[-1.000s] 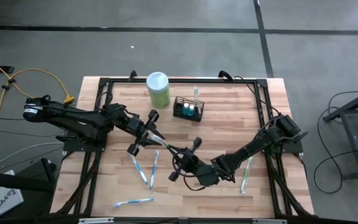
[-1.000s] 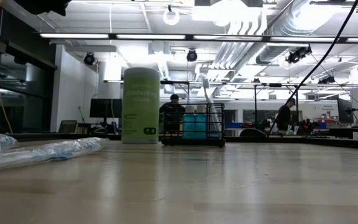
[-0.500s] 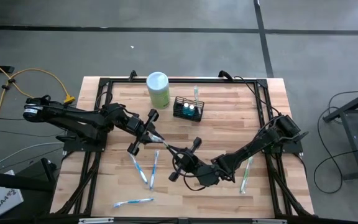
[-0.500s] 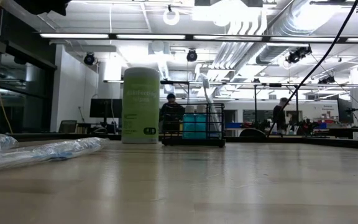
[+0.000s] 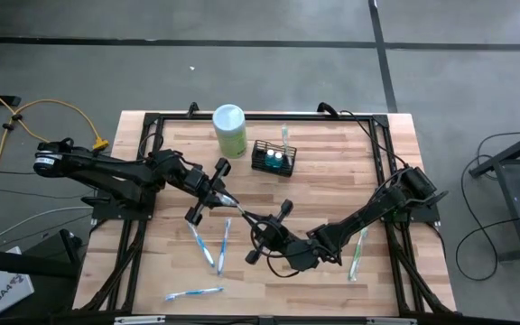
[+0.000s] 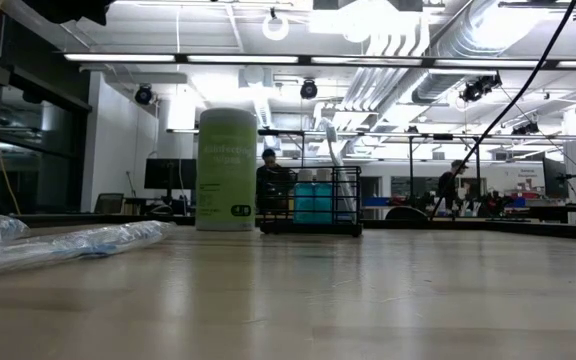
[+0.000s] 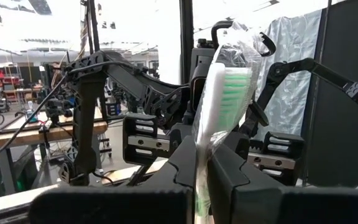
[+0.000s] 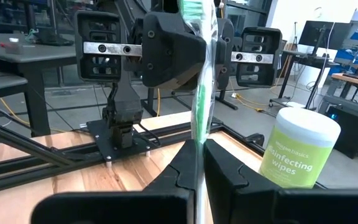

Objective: Pick & Place toothbrushing station
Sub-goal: Put the left green toothbrush into the mesh organizer

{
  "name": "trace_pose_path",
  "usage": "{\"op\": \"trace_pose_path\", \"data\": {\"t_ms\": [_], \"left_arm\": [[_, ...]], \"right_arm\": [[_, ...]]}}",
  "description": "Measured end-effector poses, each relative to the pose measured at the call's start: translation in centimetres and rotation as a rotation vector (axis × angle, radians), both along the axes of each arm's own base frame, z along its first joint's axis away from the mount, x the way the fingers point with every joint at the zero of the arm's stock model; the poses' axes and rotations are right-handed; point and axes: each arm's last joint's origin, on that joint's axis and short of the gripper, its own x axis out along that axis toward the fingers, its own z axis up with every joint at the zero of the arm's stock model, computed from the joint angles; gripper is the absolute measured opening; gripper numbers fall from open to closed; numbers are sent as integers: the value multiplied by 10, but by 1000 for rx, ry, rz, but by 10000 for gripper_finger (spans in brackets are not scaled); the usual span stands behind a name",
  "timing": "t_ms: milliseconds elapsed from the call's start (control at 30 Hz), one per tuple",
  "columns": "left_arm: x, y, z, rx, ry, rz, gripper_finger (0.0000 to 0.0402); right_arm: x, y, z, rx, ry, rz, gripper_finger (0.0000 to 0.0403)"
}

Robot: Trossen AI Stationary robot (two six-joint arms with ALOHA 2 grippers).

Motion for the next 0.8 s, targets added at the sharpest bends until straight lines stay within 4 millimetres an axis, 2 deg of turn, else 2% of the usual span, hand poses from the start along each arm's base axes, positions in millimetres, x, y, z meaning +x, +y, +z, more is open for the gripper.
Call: {"op": "trace_pose_path", "data": {"t_ms": [100,533,700,800], "left_arm": [[0,0,-1,-13,19,-4,7],[1,0,-5,-11,63,-9,6],[3,4,-11,28,109,22,6],[4,13,-14,60,121,81,6]], "right_arm": [[0,0,0,-1,1,2,23],[0,0,-1,-10,7,-9,141],[-3,4,0,-46,27,-15,166],[-13,15,4,-85,42,-75,169]]}}
